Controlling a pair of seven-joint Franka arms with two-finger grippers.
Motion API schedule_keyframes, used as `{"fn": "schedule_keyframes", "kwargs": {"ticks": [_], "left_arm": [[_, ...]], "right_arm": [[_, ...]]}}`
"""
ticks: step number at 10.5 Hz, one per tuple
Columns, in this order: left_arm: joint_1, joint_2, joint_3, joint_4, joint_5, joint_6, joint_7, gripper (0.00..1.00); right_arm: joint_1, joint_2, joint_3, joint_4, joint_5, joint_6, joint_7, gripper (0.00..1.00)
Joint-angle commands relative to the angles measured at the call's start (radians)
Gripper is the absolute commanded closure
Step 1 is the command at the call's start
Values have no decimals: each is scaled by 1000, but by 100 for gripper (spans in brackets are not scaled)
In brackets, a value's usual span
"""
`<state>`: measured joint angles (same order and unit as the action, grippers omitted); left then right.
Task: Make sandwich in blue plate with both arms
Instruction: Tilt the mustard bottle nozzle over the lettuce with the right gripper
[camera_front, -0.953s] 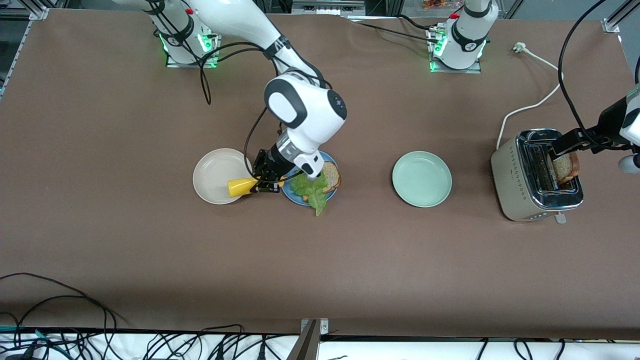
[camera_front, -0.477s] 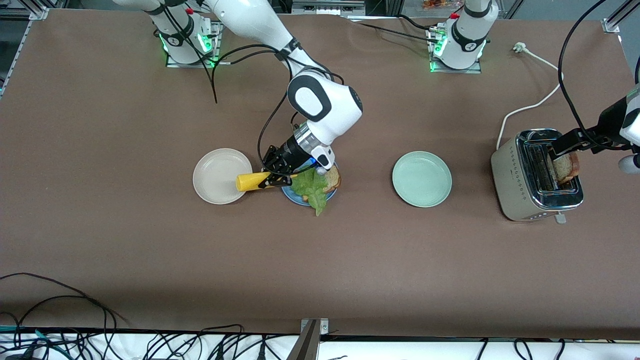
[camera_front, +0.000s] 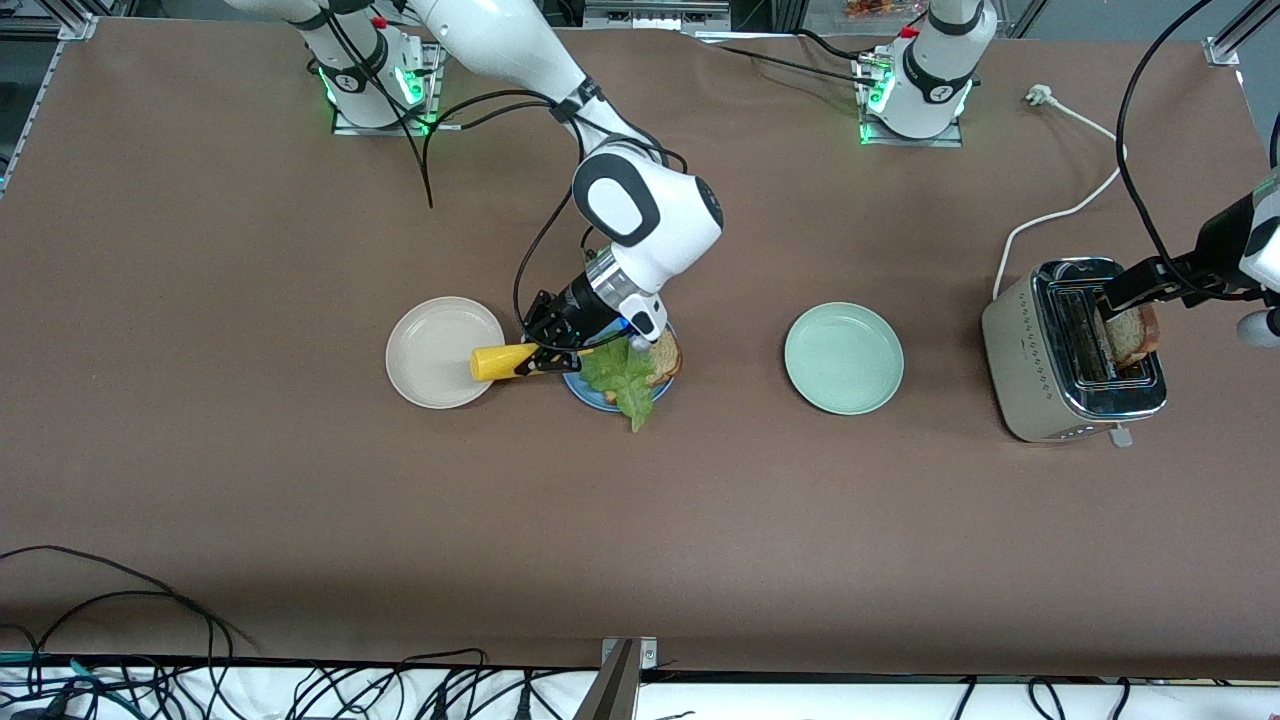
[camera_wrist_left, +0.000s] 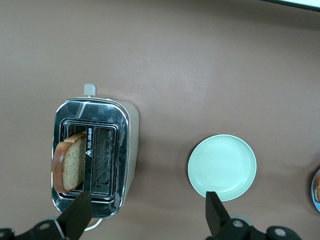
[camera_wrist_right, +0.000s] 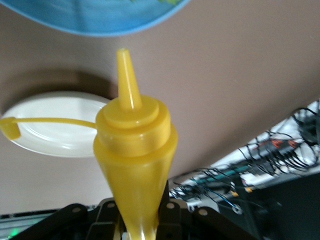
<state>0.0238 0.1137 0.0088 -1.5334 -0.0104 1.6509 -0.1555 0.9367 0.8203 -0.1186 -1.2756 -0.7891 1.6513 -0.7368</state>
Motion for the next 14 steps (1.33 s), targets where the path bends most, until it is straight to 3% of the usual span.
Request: {"fn": "schedule_keyframes", "kwargs": {"ticks": [1,5,8,14], "left_arm": [[4,6,-1,16,-5,0,13,0],[2,6,-1,16,-3,0,8,0],[2,6,-3,16,-3,0,5,0],[-1,4,-4,16,-3,-2,7,0]], "right_arm": [[-28,-56,-7,-17,154,-15,4,77],[-178,-223,-3,-141,462,31,-24,77],[-338,-292,2,-249,750,103,-141,77],[-602,-328,4,-292,1039,90,-654,77]]}}
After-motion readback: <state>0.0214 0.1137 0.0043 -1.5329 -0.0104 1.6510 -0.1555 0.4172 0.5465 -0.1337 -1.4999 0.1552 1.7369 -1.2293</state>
